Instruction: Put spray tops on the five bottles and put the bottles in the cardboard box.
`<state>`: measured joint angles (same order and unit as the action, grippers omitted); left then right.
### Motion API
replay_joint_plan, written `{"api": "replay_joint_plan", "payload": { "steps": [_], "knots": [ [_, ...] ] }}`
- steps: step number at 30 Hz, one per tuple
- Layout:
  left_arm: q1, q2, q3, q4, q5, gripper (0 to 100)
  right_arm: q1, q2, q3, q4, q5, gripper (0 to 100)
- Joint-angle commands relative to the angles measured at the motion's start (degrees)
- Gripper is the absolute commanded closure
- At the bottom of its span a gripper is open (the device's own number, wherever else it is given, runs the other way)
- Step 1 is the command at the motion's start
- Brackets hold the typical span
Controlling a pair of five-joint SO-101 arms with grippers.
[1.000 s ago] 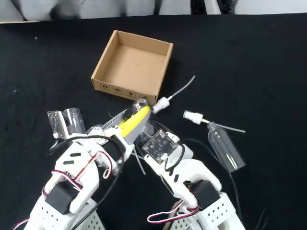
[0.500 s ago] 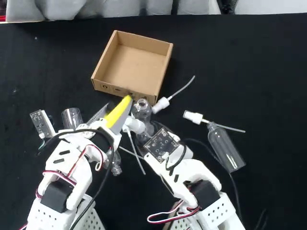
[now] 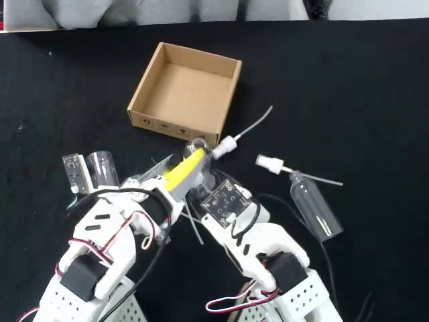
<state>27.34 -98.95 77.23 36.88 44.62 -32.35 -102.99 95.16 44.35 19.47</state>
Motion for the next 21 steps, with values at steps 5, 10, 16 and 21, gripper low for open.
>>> {"api": "replay_joint_plan", "payload": {
  "steps": [5,10,16,21],
  "knots": [
    [1.2,-0.5,-2.4,0.2,0.2,78,0.6,-7.8,-2.8,0.2,-0.7,98.1],
    [-0.6,-0.5,-5.1,0.4,0.3,78,0.6,-7.8,-3.3,-0.2,-0.7,98.1],
    [-5.8,-0.5,-6.5,0.1,0.5,78,0.6,-7.8,-5.9,-0.2,-1.0,98.1],
    [-8.2,-0.6,-6.0,0.4,0.5,78,0.6,-7.8,-7.7,-0.2,-5.5,98.1]
  ]
}}
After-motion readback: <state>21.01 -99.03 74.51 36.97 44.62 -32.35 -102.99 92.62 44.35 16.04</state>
